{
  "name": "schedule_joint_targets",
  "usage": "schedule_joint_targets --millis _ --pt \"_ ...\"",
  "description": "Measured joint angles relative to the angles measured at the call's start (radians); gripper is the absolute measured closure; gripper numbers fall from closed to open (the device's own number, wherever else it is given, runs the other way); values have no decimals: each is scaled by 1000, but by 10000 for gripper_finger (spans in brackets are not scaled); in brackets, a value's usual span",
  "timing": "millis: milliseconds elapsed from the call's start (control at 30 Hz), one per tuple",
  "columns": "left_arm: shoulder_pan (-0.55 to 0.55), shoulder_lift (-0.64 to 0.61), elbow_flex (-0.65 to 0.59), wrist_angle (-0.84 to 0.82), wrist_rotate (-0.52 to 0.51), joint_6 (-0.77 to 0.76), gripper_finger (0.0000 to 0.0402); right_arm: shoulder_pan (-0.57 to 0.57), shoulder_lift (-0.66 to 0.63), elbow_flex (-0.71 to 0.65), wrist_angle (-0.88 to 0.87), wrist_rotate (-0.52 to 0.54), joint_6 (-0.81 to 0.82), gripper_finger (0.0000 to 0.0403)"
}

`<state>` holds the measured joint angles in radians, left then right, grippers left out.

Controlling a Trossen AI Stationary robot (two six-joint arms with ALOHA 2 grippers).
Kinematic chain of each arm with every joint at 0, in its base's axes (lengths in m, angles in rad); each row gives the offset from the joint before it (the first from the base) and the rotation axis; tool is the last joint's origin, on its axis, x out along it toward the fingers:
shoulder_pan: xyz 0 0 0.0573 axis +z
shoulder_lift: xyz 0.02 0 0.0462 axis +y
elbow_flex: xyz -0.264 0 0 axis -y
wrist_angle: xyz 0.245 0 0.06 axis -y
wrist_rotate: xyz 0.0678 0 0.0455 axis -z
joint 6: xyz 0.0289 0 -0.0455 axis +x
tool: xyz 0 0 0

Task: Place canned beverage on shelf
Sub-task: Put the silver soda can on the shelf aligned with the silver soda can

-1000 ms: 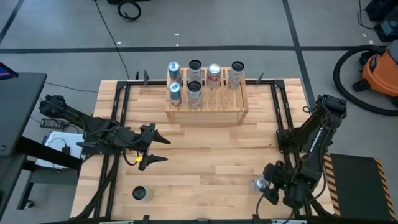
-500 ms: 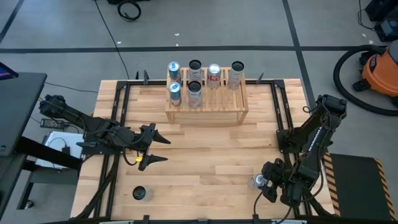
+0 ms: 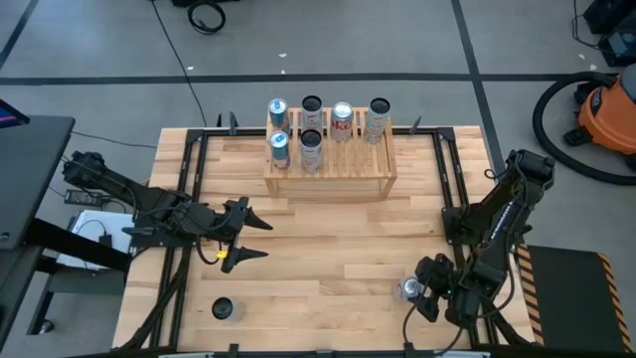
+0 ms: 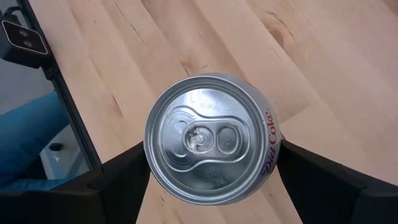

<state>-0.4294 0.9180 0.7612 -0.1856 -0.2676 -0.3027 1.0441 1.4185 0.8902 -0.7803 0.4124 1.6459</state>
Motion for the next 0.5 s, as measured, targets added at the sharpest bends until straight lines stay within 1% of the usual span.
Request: schedule_joint_targets --millis 100,333,500 --pt "0 0 0 0 0 0 70 -4 0 0 -1 -9 0 70" --pt "0 0 0 -1 0 0 70 -6 1 0 -3 -8 -1 101" --pt "0 0 0 -1 0 0 70 -6 2 -1 -1 -5 0 105"
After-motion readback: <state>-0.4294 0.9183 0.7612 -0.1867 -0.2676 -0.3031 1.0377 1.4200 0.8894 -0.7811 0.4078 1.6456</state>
